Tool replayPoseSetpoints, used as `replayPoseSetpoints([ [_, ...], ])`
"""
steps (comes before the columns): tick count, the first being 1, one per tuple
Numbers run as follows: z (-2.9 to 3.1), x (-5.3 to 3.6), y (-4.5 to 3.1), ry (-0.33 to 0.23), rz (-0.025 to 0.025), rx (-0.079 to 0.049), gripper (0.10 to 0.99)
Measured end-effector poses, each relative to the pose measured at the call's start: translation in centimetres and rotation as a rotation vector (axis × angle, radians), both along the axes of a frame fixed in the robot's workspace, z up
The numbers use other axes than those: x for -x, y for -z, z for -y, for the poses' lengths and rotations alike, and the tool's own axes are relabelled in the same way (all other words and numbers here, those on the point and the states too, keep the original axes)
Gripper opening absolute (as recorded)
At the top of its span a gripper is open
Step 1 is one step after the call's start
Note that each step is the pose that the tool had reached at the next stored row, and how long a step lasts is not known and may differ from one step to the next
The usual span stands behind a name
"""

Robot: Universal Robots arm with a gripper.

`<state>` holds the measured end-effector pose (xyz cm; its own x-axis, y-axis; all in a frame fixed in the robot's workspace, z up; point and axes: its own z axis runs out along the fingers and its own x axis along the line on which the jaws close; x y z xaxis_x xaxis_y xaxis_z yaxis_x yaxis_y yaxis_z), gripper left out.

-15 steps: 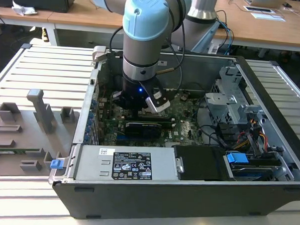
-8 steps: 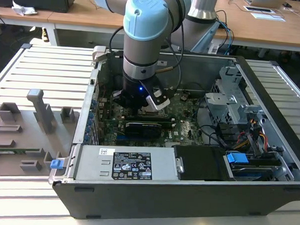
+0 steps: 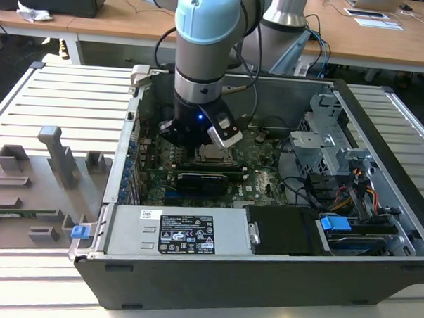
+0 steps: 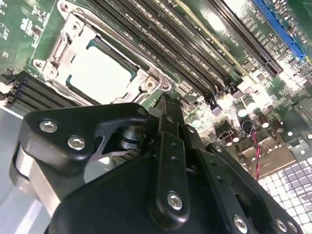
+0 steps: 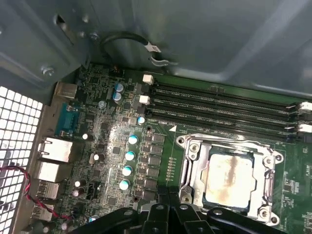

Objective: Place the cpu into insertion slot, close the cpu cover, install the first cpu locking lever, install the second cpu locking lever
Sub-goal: 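Install the second cpu locking lever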

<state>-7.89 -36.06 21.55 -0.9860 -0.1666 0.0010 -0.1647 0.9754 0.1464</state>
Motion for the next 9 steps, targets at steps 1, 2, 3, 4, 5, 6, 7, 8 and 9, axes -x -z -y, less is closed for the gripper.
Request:
replayPoseSetpoints([
  [1,-0.19,-0.13,-0.01,0.000,-0.0001,0.012,0.106],
  [2,-0.42,-0.25,-0.02,0.000,-0.0003,0.026,0.106],
  [3,-0.59,-0.31,-0.02,0.000,-0.0004,0.035,0.106],
  [4,-0.88,-0.39,-0.01,0.000,-0.0005,0.051,0.106],
  [5,-1.14,-0.42,-0.02,0.000,-0.0006,0.064,0.106],
  [6,-1.74,-0.44,-0.01,0.000,-0.0011,0.087,0.106],
  [7,-1.93,-0.44,-0.02,0.000,-0.0013,0.092,0.106],
  [8,-1.93,-0.44,-0.02,0.000,-0.0013,0.092,0.106],
  [9,-1.93,-0.44,-0.02,0.000,-0.0013,0.092,0.106],
])
